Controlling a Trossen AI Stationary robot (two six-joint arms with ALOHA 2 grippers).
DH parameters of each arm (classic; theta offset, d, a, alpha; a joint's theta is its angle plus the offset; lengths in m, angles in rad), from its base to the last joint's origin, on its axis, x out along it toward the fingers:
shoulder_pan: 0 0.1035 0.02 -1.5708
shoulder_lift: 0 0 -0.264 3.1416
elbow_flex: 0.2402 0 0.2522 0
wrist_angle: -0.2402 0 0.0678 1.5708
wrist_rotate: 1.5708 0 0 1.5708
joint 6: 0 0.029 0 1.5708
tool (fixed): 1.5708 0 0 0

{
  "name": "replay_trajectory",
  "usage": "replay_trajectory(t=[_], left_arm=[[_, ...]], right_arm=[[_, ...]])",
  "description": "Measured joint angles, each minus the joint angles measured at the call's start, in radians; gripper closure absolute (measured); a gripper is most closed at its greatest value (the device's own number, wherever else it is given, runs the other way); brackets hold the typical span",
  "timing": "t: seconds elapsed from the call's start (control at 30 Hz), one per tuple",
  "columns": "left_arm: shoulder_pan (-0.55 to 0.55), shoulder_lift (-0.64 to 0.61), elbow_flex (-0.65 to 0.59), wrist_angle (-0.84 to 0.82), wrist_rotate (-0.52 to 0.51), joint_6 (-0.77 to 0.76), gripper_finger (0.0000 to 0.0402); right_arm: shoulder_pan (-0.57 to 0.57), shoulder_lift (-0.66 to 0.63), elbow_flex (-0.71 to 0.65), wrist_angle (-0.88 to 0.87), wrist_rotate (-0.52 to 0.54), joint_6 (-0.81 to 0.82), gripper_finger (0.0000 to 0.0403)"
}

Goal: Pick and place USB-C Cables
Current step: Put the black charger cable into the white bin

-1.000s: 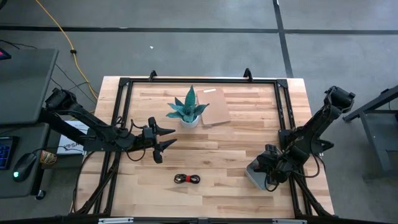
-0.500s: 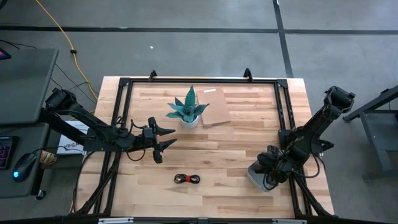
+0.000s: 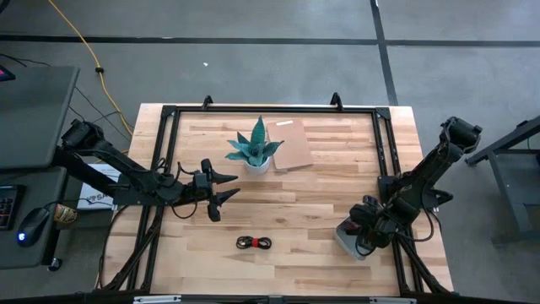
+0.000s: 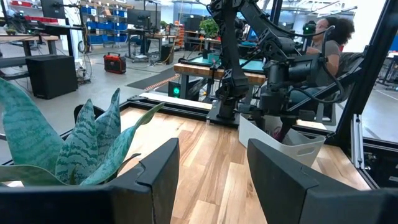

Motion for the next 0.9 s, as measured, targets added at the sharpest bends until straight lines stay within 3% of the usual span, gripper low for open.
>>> replay_trajectory(t=[0.1, 0.27, 0.47, 0.63, 0.8, 0.9], left_arm=[[0.000, 0.000, 0.000, 0.000, 0.000, 0.000, 0.0231], [0.000, 0.000, 0.000, 0.000, 0.000, 0.000, 0.0231], [0.000, 0.000, 0.000, 0.000, 0.000, 0.000, 0.0231], [0.000, 0.000, 0.000, 0.000, 0.000, 0.000, 0.0231], [0.000, 0.000, 0.000, 0.000, 0.000, 0.000, 0.0231], [0.000, 0.000, 0.000, 0.000, 0.000, 0.000, 0.0231]], right_arm=[[-0.001, 0.000, 0.001, -0.002, -0.028, 0.008, 0.0210], [-0.013, -0.002, 0.043, -0.072, -0.193, 0.006, 0.0210], [-0.013, -0.002, 0.173, -0.280, -0.191, -0.020, 0.0210], [-0.013, -0.002, 0.319, -0.428, -0.004, -0.027, 0.0210], [-0.037, -0.003, 0.356, -0.420, 0.390, 0.029, 0.0210], [-0.095, -0.003, 0.309, -0.360, 0.447, -0.020, 0.0210]])
